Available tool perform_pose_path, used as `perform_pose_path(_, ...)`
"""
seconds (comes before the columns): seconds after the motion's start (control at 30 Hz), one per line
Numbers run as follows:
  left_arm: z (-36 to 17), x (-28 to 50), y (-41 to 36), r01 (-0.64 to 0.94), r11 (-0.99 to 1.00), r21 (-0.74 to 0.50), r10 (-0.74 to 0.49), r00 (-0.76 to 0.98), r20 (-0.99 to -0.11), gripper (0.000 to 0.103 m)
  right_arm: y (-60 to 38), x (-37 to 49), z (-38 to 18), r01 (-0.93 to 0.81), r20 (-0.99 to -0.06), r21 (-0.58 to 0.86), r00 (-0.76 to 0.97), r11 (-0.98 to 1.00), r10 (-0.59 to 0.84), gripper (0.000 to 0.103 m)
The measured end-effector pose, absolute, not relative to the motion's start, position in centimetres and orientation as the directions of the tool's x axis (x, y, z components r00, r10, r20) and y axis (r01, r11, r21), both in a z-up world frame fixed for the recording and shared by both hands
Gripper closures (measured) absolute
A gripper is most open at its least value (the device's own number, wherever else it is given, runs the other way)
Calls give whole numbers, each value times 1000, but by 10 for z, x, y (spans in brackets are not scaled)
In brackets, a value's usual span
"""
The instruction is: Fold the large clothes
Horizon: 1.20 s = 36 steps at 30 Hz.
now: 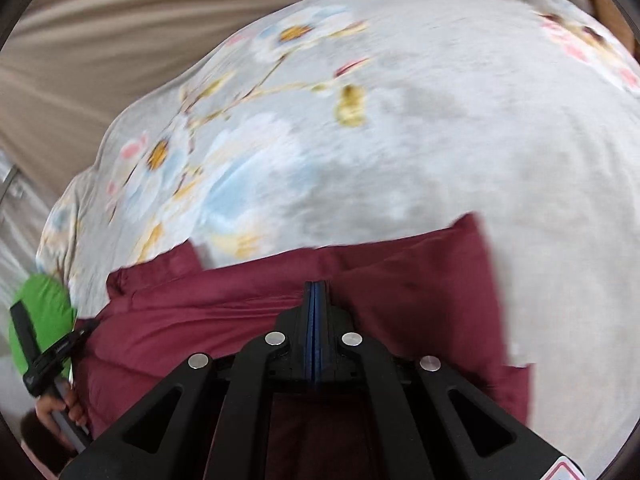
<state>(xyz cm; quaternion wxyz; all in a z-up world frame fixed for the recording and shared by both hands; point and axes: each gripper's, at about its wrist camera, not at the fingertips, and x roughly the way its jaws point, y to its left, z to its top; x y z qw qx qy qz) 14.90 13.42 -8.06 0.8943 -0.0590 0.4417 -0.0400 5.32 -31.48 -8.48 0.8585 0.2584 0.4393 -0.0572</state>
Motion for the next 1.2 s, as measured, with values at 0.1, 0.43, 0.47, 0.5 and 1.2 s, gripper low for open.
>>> perform_pose_path(0.1,-70,141,156,-50,988,-147,-80,650,-756,71,-334,36,-73,423,-792,378,608,823,52,103)
perform_pose_path(0.43,-106,126,173,-95,992,-83,-20,531,-847,56,-312,16,-76,387,-881,167,471,907,-38,103)
perform_pose_path(0.47,-108,128,176,-107,990,-87,-18,528,-849,54,-312,19,-86,373,-889,159,457,914,-32,103)
perform_pose_path(0.5,-106,129,176,-123,989,-80,-5,518,-855,54,-314,20,-88,387,-889,164,456,907,-34,103)
perform_pose_path(1.2,-74,43,74,98,994,-53,-92,454,-886,52,-175,-22,-63,135,-905,159,417,978,89,103)
